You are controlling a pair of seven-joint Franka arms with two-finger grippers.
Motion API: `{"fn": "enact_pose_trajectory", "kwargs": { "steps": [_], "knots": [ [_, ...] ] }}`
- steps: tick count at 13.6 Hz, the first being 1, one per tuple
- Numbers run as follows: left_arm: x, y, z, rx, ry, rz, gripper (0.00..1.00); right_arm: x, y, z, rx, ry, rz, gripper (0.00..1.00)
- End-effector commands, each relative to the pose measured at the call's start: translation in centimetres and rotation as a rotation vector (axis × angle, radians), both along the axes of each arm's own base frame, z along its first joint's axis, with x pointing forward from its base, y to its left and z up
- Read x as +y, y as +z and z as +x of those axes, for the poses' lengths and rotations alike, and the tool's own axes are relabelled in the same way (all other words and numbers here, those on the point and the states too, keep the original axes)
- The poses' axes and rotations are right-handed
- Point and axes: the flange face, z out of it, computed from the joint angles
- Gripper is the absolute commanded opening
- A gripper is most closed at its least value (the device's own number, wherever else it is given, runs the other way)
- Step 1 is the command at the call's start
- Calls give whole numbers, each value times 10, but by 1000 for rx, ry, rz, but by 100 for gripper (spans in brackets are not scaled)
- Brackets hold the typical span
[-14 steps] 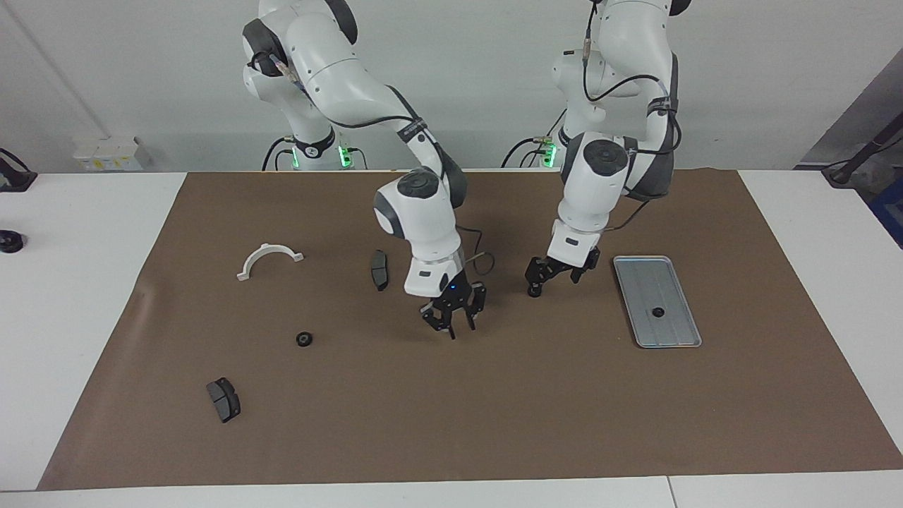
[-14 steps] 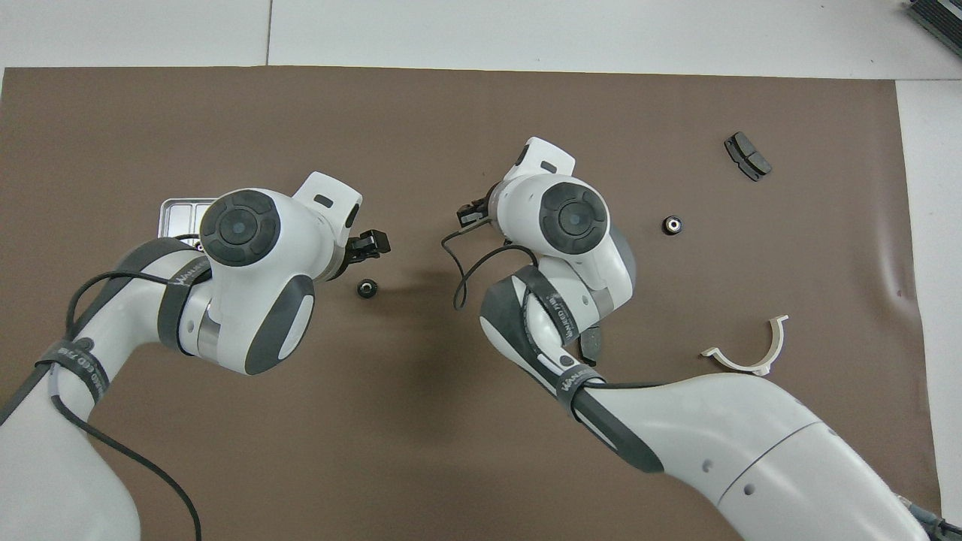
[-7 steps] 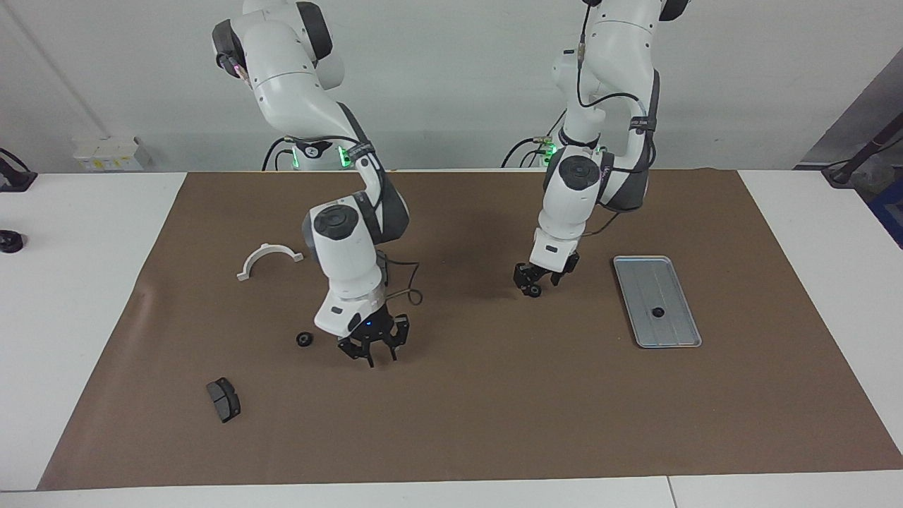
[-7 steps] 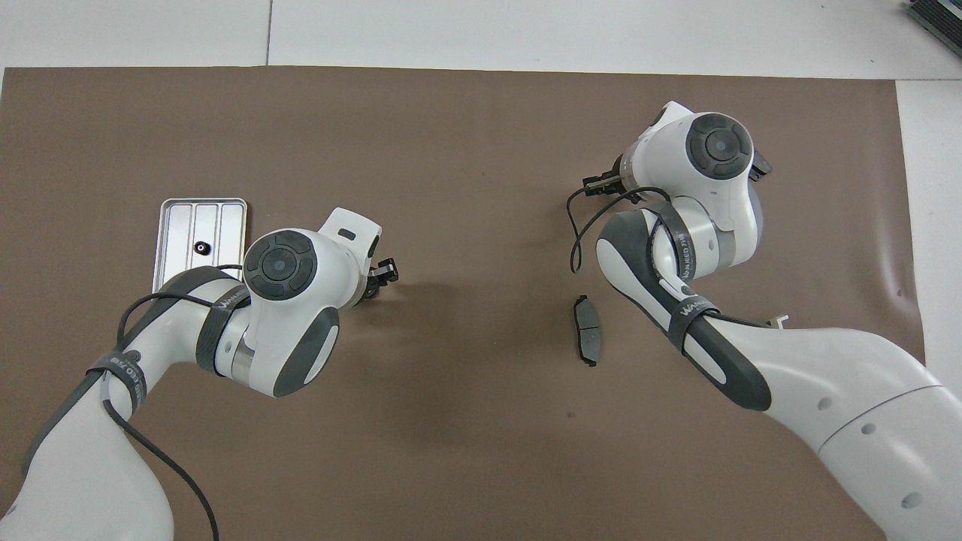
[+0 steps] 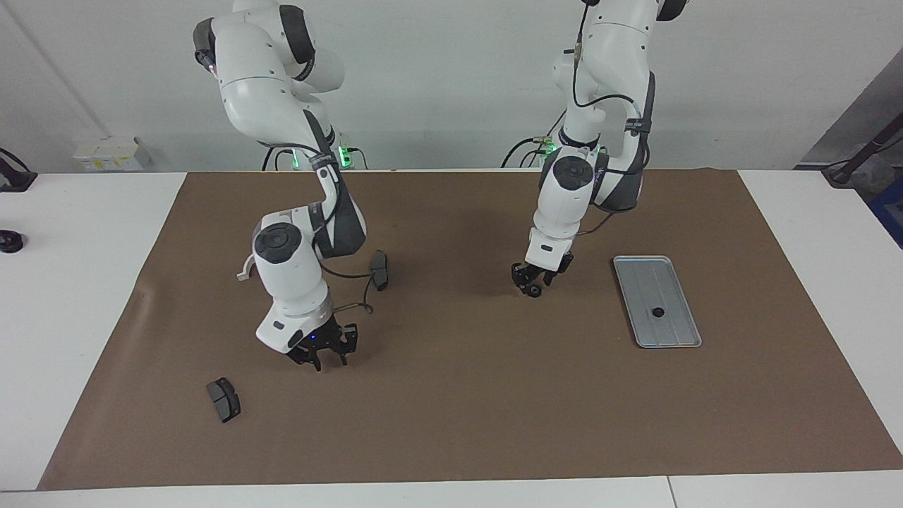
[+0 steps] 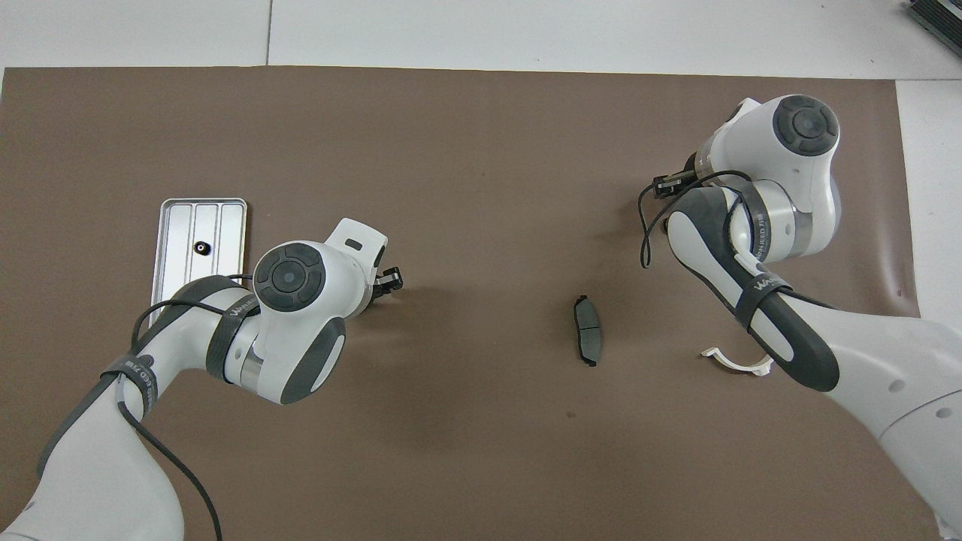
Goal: Pick bearing gear from pile to tray
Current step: 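Carry the gear to the tray with the left gripper while the right gripper reaches gears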
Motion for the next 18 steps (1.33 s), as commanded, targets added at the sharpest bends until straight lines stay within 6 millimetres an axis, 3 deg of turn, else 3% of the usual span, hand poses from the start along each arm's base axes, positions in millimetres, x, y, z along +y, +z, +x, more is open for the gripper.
{"fn": "enact_pose_trajectory", "kwargs": {
  "steps": [1,5,6,7,8,11,14,16,18],
  "knots": [
    [4,-4,-1,-40,-16,25,60,3,4,-10,45,23,-20,54],
    [2,-9,1,-50,-20,20,59,15,5,-15,80,27,-15,53],
    [2,-10,1,-49,-20,19,50,15,4,-17,99,27,-18,52],
    [3,-10,1,-50,-17,20,30,15,5,-19,113,27,-21,52],
    [2,-10,1,-51,-25,22,1,14,7,-21,127,26,-24,52],
    [10,3,15,-76,-43,39,0,14,4,-27,164,26,-31,52],
    [47,56,34,-76,-36,74,0,14,1,-31,172,27,-33,51],
    [99,89,44,-58,-66,100,0,14,0,-32,169,28,-32,50],
    [148,100,49,-33,-103,95,0,14,-2,-34,176,27,-33,48]
  ]
}}
